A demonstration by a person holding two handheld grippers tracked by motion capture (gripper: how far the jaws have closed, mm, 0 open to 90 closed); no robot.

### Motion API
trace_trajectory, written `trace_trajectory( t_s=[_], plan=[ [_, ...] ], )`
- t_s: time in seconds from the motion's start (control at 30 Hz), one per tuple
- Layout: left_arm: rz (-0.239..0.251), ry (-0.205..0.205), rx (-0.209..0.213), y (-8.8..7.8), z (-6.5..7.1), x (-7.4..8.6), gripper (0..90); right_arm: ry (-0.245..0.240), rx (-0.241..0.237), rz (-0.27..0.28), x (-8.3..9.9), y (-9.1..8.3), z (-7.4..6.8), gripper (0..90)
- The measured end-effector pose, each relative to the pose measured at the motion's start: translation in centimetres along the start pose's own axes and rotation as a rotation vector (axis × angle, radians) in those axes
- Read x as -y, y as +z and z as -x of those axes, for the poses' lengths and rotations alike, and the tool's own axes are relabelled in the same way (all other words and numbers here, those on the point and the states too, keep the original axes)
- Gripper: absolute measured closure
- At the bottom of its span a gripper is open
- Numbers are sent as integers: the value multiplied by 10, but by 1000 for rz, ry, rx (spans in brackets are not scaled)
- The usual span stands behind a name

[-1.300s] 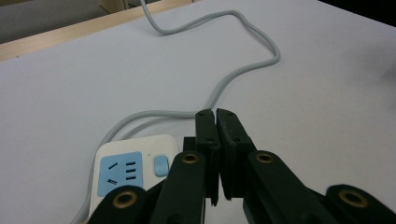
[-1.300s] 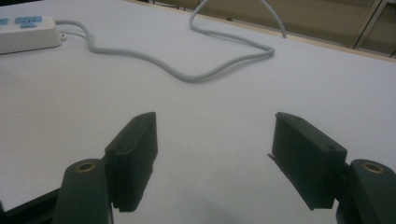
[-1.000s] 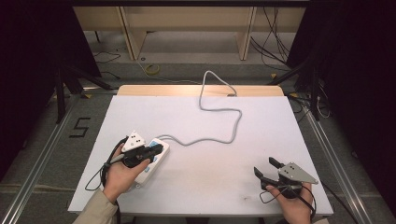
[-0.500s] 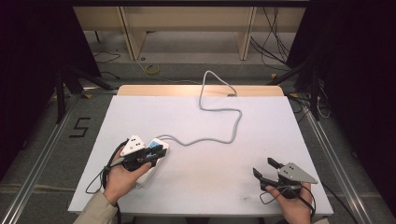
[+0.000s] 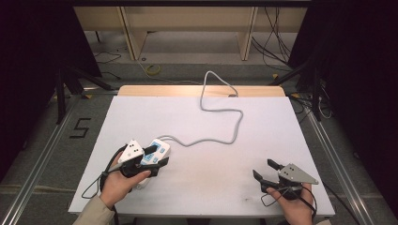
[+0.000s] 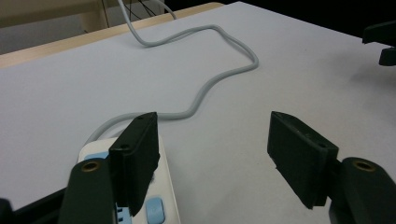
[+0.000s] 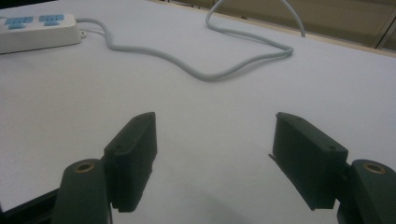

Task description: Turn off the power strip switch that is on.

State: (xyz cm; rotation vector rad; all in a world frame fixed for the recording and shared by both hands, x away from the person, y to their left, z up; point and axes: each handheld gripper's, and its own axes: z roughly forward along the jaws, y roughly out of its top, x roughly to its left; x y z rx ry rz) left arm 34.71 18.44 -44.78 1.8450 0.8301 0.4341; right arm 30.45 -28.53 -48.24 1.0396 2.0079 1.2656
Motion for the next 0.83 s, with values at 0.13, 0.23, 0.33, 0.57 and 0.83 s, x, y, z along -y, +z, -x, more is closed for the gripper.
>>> trace_trajectory(
  t_s=[0.13,0.23,0.33,0.57,0.83],
  plan=[
    [-7,-12,-37,-5,-4,5,246,0,-4,0,0,0,0,314],
    [0,-17,-56,-10,-8,8,202,-2,-6,-2,0,0,0,313],
    [4,-25,-76,-14,-11,12,184,-4,-6,-2,0,0,0,313],
    [8,-25,-115,-19,-15,19,179,-5,-6,0,0,0,0,313],
    [7,-15,-124,-18,-14,19,182,-4,-1,0,0,0,0,313]
  ],
)
